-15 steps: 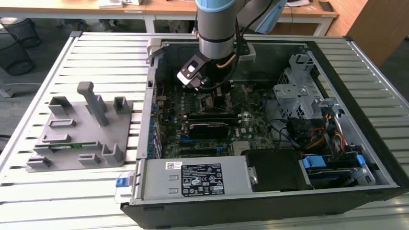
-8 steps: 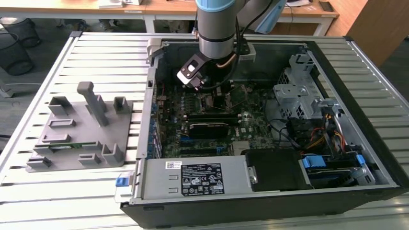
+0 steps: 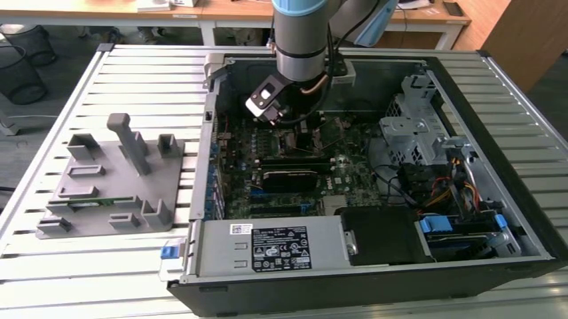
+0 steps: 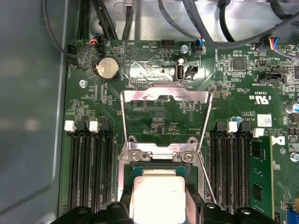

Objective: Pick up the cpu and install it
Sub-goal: 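Place the cpu into insertion slot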

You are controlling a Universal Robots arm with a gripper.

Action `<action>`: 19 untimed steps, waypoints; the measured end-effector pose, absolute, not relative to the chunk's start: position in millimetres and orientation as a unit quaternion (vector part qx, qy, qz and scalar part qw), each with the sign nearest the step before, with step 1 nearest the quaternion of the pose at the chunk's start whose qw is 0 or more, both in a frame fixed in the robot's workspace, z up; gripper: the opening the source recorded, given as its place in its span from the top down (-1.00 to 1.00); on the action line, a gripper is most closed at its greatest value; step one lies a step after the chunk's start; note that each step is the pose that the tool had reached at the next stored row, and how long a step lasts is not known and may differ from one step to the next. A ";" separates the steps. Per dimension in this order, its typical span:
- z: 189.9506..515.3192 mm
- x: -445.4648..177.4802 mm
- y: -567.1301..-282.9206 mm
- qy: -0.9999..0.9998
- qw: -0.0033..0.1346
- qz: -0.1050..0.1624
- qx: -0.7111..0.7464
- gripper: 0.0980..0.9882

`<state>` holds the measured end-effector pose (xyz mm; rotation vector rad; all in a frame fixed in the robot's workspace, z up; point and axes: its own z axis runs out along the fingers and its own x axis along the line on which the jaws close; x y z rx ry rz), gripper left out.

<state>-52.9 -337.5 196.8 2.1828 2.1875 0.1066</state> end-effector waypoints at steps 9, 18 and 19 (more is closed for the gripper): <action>194.7 -53.0 -337.9 0.705 0.025 0.035 0.708 0.04; 193.7 -53.0 -337.9 0.705 0.025 0.035 0.708 0.04; 193.6 -53.0 -337.9 0.705 0.025 0.035 0.708 0.04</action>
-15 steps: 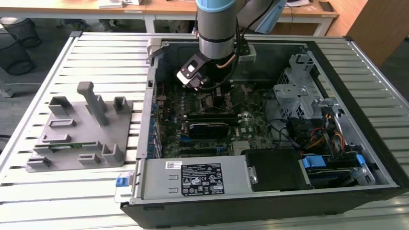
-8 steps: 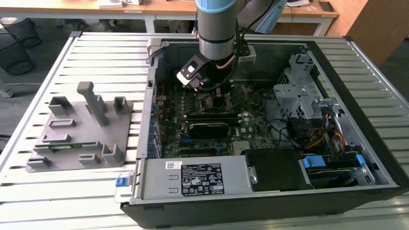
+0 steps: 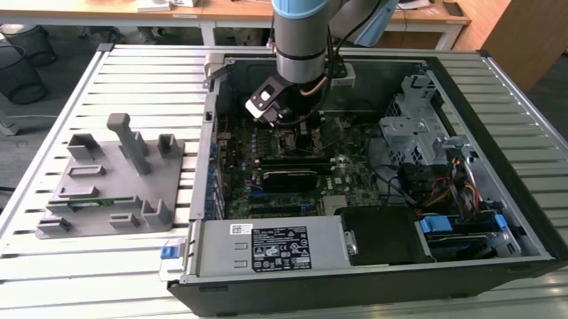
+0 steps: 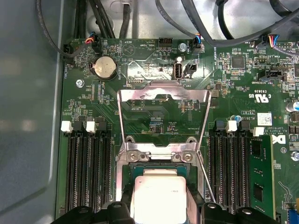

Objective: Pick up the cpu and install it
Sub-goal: 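Place the cpu into insertion slot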

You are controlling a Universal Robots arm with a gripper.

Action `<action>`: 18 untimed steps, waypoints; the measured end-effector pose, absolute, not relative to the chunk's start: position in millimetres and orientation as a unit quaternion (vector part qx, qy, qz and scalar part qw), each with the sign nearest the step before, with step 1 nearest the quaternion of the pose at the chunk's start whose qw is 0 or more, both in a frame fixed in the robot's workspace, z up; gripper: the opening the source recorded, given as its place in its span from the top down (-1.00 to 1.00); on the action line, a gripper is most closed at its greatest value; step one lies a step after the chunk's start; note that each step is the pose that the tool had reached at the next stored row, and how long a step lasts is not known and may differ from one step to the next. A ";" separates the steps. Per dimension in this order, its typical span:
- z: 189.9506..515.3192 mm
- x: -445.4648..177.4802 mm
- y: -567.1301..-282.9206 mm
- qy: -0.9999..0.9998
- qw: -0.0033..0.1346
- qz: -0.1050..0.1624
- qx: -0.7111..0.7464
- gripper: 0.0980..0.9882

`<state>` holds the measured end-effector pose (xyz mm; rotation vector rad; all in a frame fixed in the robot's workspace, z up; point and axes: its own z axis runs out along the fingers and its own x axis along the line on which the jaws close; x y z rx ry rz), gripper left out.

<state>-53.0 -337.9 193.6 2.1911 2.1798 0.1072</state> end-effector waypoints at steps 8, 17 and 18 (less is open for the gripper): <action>193.5 -53.0 -337.9 0.705 0.025 0.035 0.708 -0.13; 201.5 -53.0 -337.9 0.705 0.024 0.035 0.708 -0.13; 202.9 -53.0 -337.9 0.705 0.024 0.035 0.708 -0.13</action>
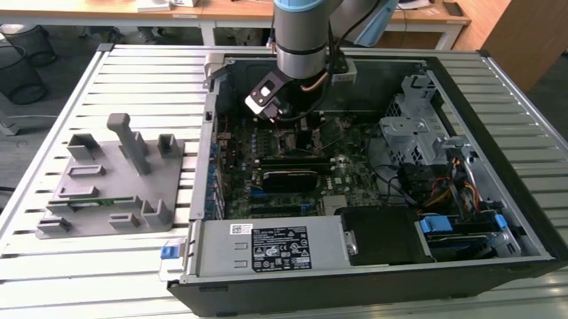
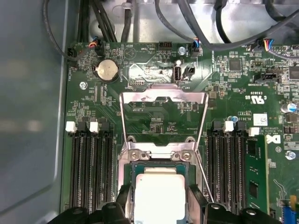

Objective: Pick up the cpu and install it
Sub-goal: 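Place the cpu into insertion slot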

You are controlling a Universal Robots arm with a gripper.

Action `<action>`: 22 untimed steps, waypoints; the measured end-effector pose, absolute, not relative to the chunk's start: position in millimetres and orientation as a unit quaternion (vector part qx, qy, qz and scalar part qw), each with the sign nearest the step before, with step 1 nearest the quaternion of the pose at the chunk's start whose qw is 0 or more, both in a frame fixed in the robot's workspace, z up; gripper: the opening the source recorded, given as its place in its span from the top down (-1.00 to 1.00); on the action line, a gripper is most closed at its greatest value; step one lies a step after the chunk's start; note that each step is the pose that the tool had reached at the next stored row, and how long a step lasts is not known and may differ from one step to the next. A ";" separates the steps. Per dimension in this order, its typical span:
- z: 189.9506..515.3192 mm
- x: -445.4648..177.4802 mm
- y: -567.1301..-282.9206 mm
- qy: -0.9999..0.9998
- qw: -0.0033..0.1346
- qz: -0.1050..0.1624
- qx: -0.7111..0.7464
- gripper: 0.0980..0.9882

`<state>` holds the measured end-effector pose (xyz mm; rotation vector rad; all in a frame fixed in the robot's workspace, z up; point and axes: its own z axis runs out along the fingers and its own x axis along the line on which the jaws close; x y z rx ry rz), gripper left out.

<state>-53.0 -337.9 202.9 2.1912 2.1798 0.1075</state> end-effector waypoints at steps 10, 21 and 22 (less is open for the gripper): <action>211.0 -53.0 -337.7 0.705 0.026 0.034 0.708 0.72; 216.7 -53.0 -337.7 0.705 0.026 0.034 0.708 0.98; 217.3 -53.0 -337.7 0.705 0.026 0.034 0.708 0.98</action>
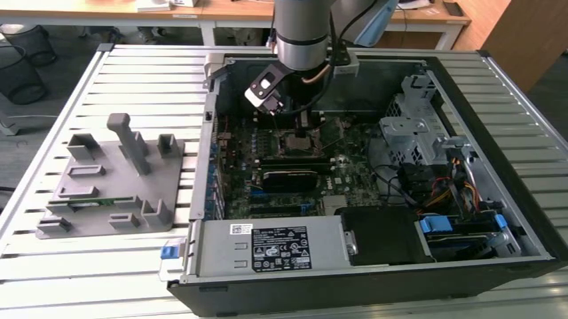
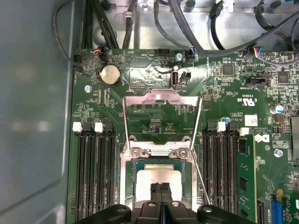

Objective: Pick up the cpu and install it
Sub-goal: 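Place the cpu into insertion slot, then close the cpu cover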

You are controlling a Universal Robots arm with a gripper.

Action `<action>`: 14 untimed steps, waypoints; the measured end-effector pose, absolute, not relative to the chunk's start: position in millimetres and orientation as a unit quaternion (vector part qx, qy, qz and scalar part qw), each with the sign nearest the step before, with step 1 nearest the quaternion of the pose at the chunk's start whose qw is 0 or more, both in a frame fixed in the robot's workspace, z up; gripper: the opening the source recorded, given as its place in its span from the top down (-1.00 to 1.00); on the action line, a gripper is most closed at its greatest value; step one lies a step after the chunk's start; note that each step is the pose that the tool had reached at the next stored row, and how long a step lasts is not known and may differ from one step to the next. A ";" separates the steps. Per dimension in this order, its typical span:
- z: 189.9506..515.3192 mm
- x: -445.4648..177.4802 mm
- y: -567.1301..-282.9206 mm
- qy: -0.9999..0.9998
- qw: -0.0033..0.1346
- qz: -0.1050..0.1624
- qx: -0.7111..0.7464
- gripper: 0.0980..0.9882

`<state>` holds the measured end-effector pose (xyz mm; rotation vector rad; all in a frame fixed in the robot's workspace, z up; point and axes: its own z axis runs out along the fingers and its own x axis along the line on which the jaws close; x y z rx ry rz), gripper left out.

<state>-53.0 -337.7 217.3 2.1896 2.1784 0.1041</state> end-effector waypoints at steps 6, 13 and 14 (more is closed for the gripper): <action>221.4 -53.0 -337.7 0.705 0.026 0.034 0.708 0.98; 226.0 -53.0 -337.7 0.705 0.026 0.034 0.708 0.98; 226.4 -53.0 -337.7 0.705 0.026 0.034 0.708 0.98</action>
